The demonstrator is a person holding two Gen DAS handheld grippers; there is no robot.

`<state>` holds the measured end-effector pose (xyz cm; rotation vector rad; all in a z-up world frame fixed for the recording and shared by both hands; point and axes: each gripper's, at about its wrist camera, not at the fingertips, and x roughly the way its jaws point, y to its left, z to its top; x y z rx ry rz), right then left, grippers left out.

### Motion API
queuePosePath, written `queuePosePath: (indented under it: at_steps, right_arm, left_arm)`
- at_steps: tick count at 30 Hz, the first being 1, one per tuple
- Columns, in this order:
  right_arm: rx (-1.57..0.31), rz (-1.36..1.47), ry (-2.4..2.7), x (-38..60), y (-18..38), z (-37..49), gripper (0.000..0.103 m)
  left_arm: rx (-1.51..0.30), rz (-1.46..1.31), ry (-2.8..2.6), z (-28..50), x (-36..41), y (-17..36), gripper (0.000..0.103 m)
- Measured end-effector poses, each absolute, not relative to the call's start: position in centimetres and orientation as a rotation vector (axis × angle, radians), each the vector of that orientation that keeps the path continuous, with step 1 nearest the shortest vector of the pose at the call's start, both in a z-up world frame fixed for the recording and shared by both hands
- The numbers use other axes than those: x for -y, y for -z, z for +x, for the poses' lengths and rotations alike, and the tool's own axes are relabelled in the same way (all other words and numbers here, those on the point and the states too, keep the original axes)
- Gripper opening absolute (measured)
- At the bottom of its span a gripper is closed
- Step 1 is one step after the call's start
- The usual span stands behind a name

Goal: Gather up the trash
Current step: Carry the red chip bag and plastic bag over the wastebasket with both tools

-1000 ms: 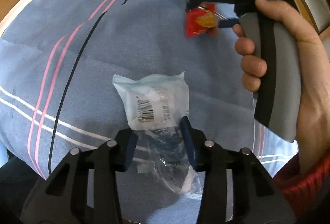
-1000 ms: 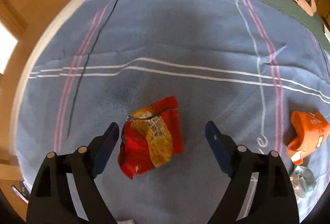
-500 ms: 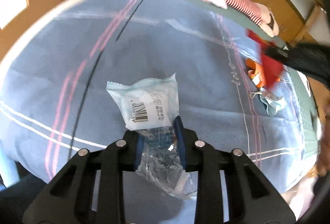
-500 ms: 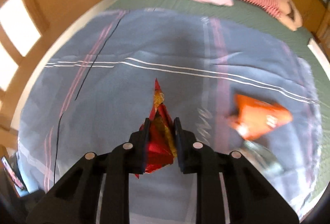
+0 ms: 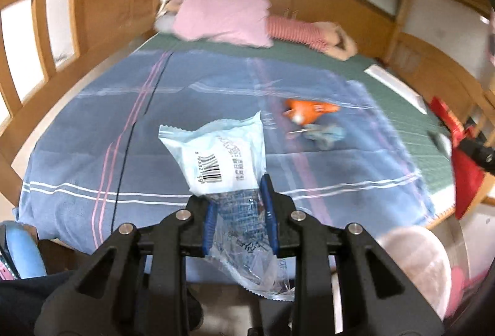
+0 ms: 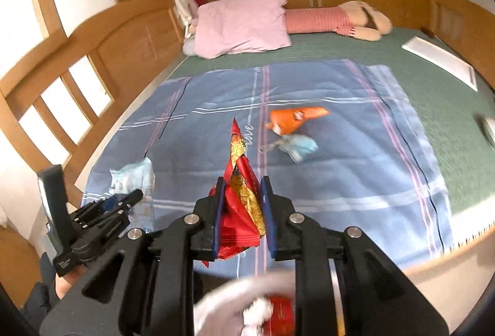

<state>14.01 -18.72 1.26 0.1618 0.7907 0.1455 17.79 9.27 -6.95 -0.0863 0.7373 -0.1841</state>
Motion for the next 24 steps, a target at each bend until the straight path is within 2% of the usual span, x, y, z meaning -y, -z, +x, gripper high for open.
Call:
queuePosePath:
  at_steps: [6,14,22,23,24]
  right_arm:
    - [-0.769,0.153,-0.102,20.7,-1.5,6.9,0.023]
    - [-0.738,0.197,-0.05,24.1,-1.8,1.6,0.023]
    - [-0.951,0.228,-0.064,24.7,3.3,1.5,0.023]
    - [-0.976,0.229,-0.067,24.6,3.9,1.6,0.025]
    - [-1.02,0.235,-0.069,24.5,4.7,1.7,0.031]
  left_arm:
    - [-0.724,-0.089,0.295,11.9,-6.6,5.0,0.027]
    - [-0.788,-0.05,0.415,7.1,-3.1,5.7,0.027]
    - [-0.797,0.001,0.423,6.5,-1.3,6.7,0.027]
    - [-0.799,0.0,0.421,6.6,-1.5,6.8,0.027]
    - [-0.801,-0.001,0.419,6.7,-1.5,6.9,0.027]
